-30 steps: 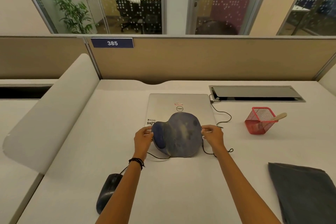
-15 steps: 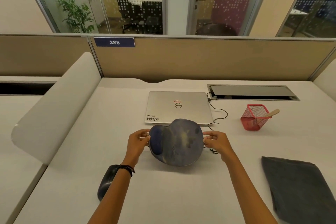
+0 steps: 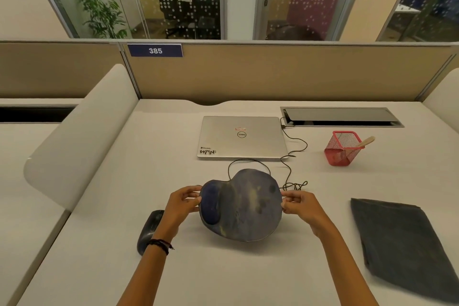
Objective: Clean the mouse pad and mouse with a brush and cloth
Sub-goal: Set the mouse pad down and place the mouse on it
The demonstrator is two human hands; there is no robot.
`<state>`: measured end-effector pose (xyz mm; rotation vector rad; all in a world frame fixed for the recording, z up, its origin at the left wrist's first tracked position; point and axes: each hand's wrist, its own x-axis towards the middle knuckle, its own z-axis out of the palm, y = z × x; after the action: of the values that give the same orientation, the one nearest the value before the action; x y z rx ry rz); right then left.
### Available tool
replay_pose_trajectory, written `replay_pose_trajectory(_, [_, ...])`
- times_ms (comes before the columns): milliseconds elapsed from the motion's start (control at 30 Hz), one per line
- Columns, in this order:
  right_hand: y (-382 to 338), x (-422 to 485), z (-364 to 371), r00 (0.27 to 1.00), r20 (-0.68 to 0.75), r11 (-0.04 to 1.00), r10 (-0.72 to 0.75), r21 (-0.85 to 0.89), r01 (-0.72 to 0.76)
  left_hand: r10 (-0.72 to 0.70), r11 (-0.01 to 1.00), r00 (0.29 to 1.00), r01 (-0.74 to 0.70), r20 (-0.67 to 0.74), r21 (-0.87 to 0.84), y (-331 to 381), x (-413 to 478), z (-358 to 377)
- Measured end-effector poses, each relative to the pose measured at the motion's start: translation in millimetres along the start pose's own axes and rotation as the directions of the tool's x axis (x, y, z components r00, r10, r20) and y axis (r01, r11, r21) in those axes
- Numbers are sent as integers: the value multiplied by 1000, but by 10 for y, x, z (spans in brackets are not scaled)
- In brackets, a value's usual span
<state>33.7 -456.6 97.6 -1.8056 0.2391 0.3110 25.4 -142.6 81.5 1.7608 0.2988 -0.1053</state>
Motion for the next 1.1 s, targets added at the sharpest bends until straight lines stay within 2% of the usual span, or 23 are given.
replay_pose_trajectory(400, [251,-220,12,996,52,998,67,-8,-67,-86,995,995,83,57,46,-205,-256,-32])
replay_pose_trajectory(600, [466,-310,16,990,63,990,127,-72,-122,-155,978,985,141,79,156,-373,-284,-31])
replay_pose_trajectory(867, [582,-406,74,985,77,983,157,-110,-148,-155,946,983,119,100,301,-504,-298,-32])
replay_pose_trajectory(933, [622,-385,93,987,47,973,157,-179,-146,-136,923,986,91,95,374,-547,-294,-37])
replay_pose_trajectory(1000, [661,-329,131,994,-26,952,109,-285,-112,-58,879,996,19,66,477,-574,-294,-7])
replay_pose_trajectory(1100, [683,-255,210,991,-95,933,-91,-357,51,130,805,987,-163,98,571,-547,-336,88])
